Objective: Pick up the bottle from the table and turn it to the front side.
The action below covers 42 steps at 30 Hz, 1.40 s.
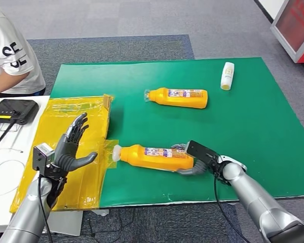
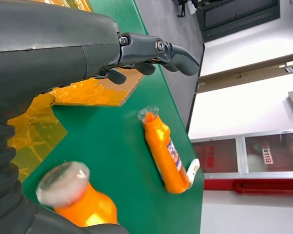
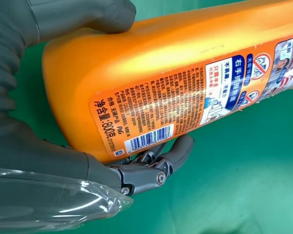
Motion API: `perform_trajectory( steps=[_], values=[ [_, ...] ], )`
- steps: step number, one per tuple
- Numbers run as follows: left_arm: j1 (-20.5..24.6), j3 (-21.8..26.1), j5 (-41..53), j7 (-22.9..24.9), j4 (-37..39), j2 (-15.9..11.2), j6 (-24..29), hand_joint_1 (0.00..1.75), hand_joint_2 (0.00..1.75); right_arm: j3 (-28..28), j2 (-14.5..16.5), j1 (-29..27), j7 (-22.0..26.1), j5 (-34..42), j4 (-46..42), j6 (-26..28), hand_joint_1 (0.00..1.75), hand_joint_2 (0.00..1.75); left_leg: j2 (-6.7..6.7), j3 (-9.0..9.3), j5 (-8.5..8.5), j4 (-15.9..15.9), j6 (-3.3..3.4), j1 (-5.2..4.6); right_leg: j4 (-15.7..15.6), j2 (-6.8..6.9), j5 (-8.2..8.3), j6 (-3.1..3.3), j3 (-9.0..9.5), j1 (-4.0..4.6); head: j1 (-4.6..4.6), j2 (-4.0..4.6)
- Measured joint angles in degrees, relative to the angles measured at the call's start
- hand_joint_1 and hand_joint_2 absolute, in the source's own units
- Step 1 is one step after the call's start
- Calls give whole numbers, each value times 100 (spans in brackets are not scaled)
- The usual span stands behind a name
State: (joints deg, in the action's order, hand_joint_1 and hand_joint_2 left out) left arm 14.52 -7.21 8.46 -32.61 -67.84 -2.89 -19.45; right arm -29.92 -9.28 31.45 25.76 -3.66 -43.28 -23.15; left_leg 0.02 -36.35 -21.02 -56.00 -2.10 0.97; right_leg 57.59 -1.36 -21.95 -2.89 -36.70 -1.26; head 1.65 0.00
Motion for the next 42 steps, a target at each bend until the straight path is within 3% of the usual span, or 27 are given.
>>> perform_trajectory(
  steps=[15, 25, 27, 31, 33, 37, 42],
  values=[
    [-12, -20, -179, -1, 36, -2, -144, 0, 175, 604, -274, -354, 596, 1054, -162, -1101, 175, 175, -1, -2, 0, 0, 0, 0, 0, 1, 0, 0, -1, 0, 1, 0],
    [-107, -22, -769, -63, 137, -17, -612, 0, 175, 1032, -223, -688, 473, 1565, -651, -1299, 175, 175, -1, -7, -2, 1, 1, 0, 1, 1, -2, -1, -3, 0, 1, 0],
    [-124, -10, -1168, -71, 198, -18, -1026, 0, 175, 1080, -173, -731, 407, 1565, -779, -1223, 175, 175, -2, -9, -2, 1, 1, 0, 1, 1, -3, -2, -3, 0, 1, 0],
    [-115, 22, -2586, -7, 527, -32, -2582, 0, 175, 1114, -22, -779, 245, 1557, -1115, -1056, 175, 175, -2, -10, -2, 1, 1, 0, 1, 1, -3, -3, -6, 0, 0, 0],
    [-95, 22, -3034, 68, 738, -42, -3068, 0, 175, 1097, 62, -787, 184, 1549, -1305, -982, 175, 175, -2, -10, -2, 1, 1, 0, 1, 1, -3, -3, -7, 0, 0, 0],
    [-77, 21, -3426, 234, 1017, -45, -3387, 0, 175, 1026, 207, -791, 98, 1331, -1649, -698, 175, 175, -2, -10, -1, 1, 1, 1, 2, 2, -4, -2, -8, 1, -1, 0],
    [-70, 20, -3557, 411, 1137, -58, -3392, 0, 175, 815, 393, -807, -47, 709, -2052, -61, 175, 175, -2, -12, -1, 1, 1, 1, 2, 2, -5, -1, -9, 1, 1, 0]
  ],
)
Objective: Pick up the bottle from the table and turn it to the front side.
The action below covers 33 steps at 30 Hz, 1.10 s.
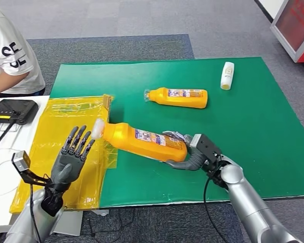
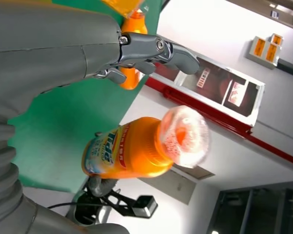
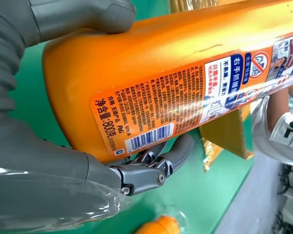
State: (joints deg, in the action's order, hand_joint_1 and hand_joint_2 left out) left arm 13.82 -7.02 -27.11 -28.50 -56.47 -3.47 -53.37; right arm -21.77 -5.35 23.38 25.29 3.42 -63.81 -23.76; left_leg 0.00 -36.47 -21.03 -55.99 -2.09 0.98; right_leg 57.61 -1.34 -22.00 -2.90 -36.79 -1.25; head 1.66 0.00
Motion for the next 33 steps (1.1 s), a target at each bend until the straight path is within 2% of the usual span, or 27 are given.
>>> perform_trajectory(
  steps=[11, 23, 33],
  values=[
    [18, -11, 147, 105, 43, -48, 402, 0, 175, -341, 367, -30, -129, -586, -413, 572, 175, 175, -1, 0, 0, 0, 0, 0, 0, 1, -2, 2, -1, 0, -1, 0],
    [435, -229, 651, -27, 217, -106, 703, 0, 175, -505, 586, -3, -91, -583, -441, 514, 175, 175, -1, 0, 1, 0, 0, 0, 0, 1, -1, 2, -1, 0, -1, 0],
    [829, -495, 708, -77, 437, -33, 723, 0, 175, -570, 697, 148, -84, -547, -414, 503, 175, 175, -1, 0, 1, 0, -1, 0, 0, 1, -1, 3, -3, 0, -1, 0]
  ],
)
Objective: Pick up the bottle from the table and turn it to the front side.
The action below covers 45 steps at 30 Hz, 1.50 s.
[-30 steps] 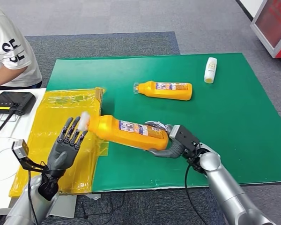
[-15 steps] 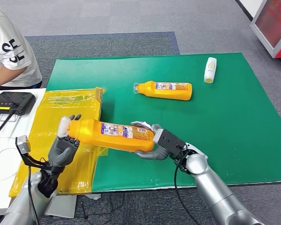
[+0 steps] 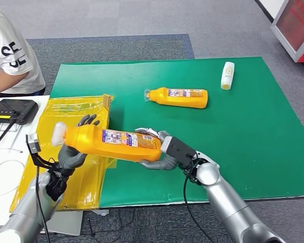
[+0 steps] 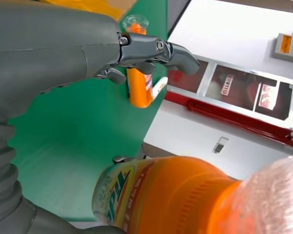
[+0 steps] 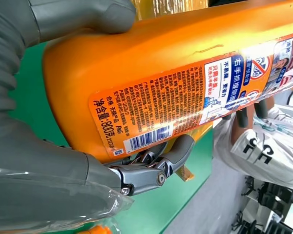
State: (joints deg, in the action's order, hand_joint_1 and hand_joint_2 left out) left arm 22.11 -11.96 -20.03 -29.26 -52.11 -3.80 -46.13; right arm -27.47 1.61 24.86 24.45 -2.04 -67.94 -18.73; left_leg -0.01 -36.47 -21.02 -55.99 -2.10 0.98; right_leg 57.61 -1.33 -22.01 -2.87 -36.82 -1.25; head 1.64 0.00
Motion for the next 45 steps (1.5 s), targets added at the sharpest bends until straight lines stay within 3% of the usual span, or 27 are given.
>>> perform_trajectory(
  steps=[33, 45],
  values=[
    [283, -275, -421, 144, 129, 310, -305, 0, 175, -70, 234, 181, -122, -451, 243, 469, 175, 175, 0, -2, 0, 0, 0, 0, 0, 0, 0, 0, -1, 0, 1, 0],
    [250, -402, -559, 184, 129, 267, -482, 0, 175, -213, 307, 183, -220, -1197, 263, 1010, 175, 175, 0, -4, 0, 0, 0, 0, 1, 0, 0, 0, -2, 0, 0, 0]
  ],
)
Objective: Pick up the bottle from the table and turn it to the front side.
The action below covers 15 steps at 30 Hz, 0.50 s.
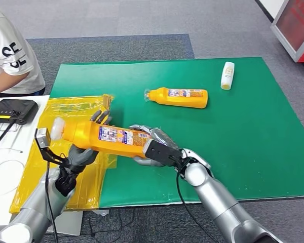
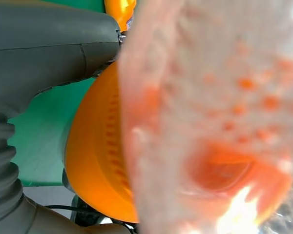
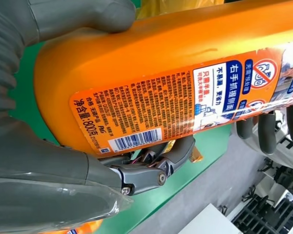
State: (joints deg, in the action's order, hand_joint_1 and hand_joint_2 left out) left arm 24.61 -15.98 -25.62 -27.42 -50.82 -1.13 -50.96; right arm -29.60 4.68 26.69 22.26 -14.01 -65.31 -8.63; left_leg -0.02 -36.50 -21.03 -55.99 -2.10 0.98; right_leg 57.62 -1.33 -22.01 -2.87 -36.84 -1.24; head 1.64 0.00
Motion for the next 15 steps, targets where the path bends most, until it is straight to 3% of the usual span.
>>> perform_trajectory(
  steps=[15],
  values=[
    [-4, -91, 31, -127, 1, -27, 9, 0, 175, -65, 107, -1, -22, -53, 109, -193, 175, 175, 0, 0, 0, 0, 0, 0, 0, 0, 0, 0, 0, 0, 0, 0]
  ],
)
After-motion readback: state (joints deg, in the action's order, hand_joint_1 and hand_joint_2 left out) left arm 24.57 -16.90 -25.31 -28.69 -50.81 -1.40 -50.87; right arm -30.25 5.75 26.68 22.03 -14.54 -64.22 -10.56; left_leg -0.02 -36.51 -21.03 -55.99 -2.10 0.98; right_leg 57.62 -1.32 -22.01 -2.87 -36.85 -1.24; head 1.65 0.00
